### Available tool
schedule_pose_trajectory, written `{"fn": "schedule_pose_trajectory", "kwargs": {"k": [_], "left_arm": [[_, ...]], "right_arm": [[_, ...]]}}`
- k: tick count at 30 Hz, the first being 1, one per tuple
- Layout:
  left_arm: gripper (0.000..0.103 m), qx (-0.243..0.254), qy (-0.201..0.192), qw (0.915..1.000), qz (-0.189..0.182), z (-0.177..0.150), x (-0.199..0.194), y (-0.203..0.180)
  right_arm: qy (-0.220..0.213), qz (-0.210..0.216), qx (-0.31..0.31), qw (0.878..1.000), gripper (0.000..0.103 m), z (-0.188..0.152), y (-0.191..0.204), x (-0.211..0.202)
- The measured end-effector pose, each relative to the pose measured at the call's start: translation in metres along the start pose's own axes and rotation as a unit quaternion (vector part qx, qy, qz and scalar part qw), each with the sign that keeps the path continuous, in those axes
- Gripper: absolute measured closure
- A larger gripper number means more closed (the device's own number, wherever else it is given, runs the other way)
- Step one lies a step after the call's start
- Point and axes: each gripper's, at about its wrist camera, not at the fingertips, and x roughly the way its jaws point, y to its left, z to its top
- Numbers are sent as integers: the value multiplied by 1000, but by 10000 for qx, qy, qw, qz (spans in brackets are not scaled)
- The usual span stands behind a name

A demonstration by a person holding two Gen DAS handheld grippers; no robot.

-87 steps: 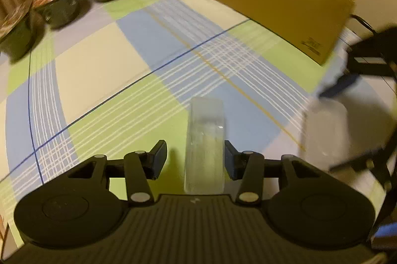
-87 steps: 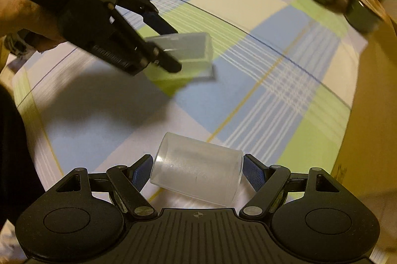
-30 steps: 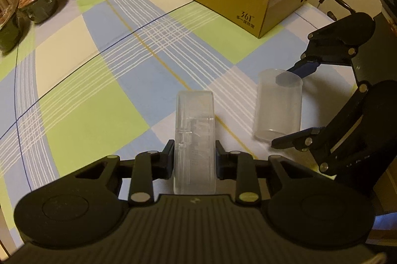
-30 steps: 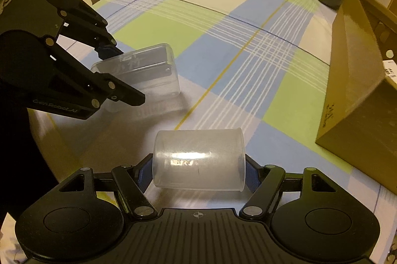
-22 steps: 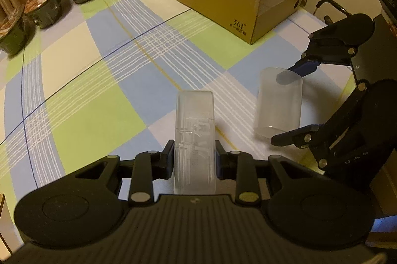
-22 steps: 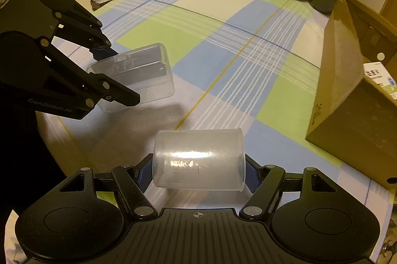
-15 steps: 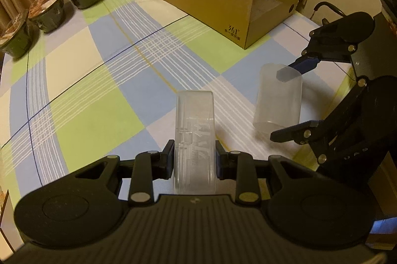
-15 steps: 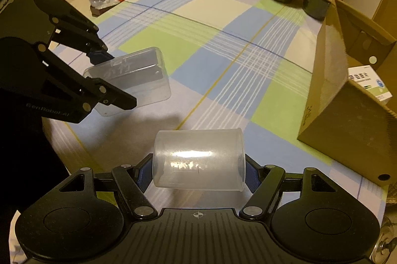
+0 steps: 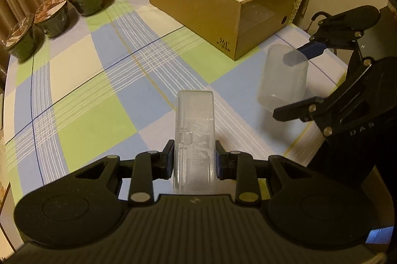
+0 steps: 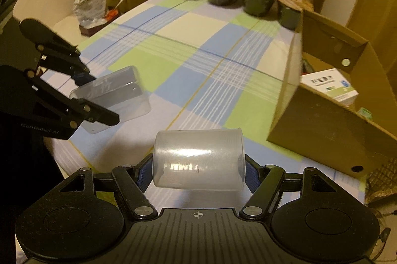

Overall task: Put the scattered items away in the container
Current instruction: 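Lift and carry both clear containers with both tools over the cardboard box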

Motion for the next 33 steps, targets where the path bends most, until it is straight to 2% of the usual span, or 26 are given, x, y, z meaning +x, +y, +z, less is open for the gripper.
{"fn": "schedule_pose_trajectory", "kwargs": {"k": [20, 33], "left_arm": [[77, -421, -442, 9981, -38, 42, -24, -23], [77, -546, -608, 9965, -157, 66, -28, -40]], "right_arm": [[-606, -401, 840, 9938, 29, 2, -51, -66], [-868, -514, 1270, 9868, 29, 2, -80, -90]]}}
